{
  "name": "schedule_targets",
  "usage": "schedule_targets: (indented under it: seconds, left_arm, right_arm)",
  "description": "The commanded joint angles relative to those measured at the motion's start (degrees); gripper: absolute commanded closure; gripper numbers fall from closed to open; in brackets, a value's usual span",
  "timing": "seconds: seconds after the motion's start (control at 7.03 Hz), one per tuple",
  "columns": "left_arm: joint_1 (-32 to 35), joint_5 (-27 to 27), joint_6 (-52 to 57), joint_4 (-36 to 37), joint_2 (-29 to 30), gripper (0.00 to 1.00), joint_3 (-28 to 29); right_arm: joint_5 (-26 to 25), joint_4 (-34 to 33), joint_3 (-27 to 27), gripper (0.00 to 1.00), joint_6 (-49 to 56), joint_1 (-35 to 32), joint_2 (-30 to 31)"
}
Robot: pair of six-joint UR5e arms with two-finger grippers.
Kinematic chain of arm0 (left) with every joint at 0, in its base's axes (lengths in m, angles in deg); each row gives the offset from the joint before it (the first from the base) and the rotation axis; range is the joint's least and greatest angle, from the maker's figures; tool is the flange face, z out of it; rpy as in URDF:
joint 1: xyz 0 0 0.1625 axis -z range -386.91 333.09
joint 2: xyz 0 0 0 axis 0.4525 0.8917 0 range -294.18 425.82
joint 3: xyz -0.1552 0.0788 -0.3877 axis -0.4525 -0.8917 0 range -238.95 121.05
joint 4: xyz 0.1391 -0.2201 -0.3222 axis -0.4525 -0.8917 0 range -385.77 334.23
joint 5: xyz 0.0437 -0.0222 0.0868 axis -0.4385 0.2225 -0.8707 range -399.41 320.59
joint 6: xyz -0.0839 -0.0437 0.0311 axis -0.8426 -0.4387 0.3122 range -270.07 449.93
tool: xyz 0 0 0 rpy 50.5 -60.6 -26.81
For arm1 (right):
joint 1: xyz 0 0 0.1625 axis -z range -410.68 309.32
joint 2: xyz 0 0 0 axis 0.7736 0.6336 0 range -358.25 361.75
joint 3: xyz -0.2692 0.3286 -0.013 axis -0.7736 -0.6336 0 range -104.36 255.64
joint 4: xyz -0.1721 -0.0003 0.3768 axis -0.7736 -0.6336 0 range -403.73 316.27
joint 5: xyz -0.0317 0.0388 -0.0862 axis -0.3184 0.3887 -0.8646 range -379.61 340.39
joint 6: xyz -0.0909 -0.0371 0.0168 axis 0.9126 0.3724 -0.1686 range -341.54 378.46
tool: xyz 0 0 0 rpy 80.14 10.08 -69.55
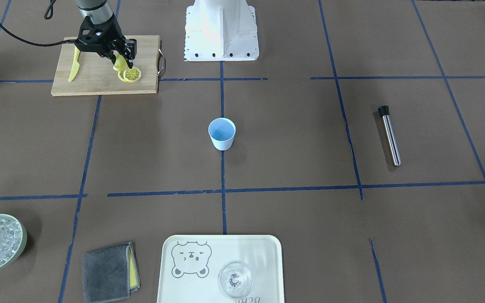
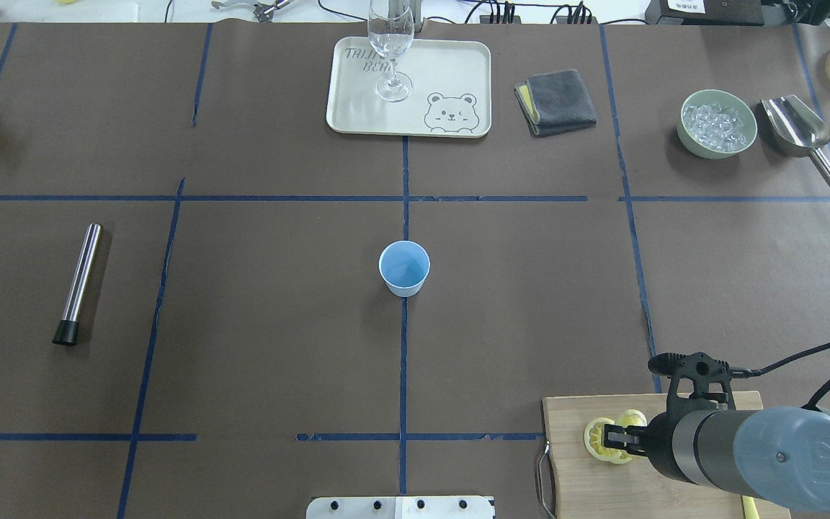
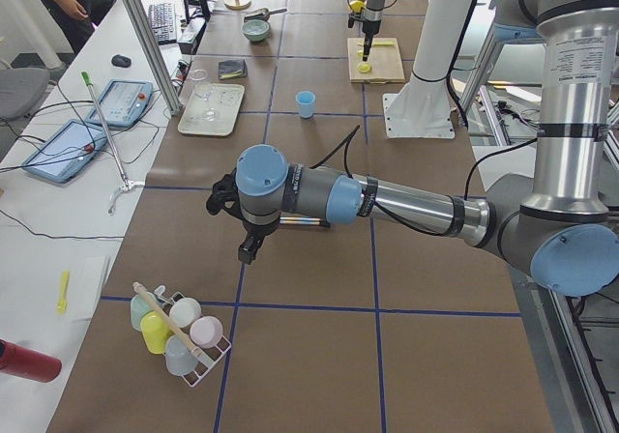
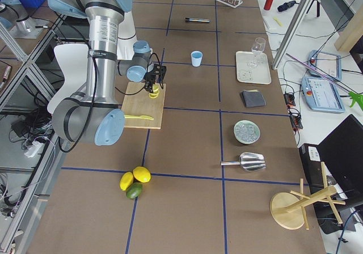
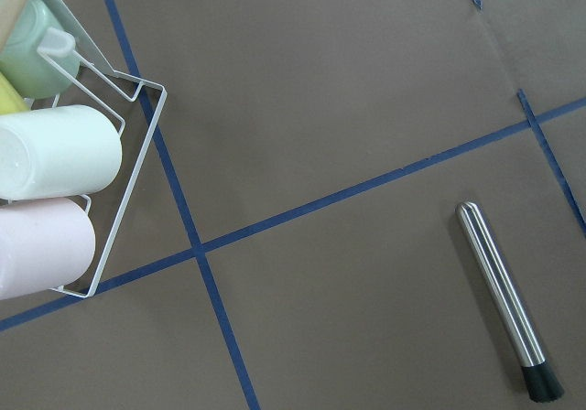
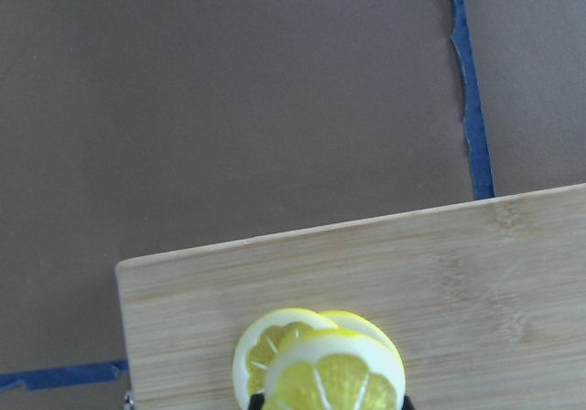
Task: Squeeze lemon into cup
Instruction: 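Grasp the lemon slice with the right gripper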
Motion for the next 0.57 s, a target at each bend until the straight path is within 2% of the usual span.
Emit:
schedule_targets:
  seconds: [0.0,0.14,0.43]
  left_arm:
    - [0.0,0.0,0.0,0.0,0.0,0.00,0.0]
    - [0.0,0.0,0.0,0.0,0.0,0.00,0.0]
    - [0.0,0.0,0.0,0.0,0.0,0.00,0.1]
  right_arm:
    - [0.1,0.0,0.7,0.75,0.0,-0.9,0.1]
    - [0.3,0.0,1.3,0.75,0.0,-1.8,-0.5]
    - [0.6,-0.2,0.9,0.75,0.0,-3.2,-5.7]
